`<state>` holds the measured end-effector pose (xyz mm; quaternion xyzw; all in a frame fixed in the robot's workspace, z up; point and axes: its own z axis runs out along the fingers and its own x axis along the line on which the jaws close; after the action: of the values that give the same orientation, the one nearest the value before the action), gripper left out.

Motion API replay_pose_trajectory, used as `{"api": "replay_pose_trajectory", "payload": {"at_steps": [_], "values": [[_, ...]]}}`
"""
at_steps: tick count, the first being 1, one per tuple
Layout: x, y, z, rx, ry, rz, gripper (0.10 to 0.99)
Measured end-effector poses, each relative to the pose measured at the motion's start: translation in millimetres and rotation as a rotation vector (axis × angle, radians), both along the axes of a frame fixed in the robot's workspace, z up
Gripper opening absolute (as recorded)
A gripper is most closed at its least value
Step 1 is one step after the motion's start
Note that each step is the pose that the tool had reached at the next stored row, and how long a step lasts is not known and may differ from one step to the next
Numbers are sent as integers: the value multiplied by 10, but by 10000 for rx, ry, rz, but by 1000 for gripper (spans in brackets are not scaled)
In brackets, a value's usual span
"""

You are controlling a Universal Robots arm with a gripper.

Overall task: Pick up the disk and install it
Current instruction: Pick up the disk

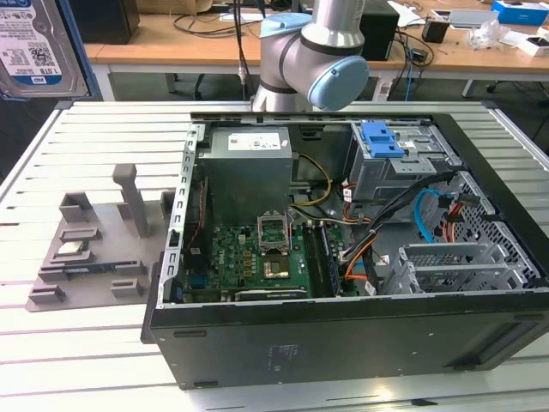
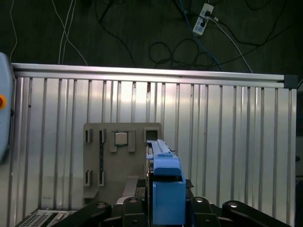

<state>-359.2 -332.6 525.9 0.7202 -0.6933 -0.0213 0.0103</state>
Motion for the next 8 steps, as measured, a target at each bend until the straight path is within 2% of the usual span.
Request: {"api": "replay_pose_trajectory", "payload": {"at_steps": [8], "values": [[0,0,10,0,0,0,369]]}}
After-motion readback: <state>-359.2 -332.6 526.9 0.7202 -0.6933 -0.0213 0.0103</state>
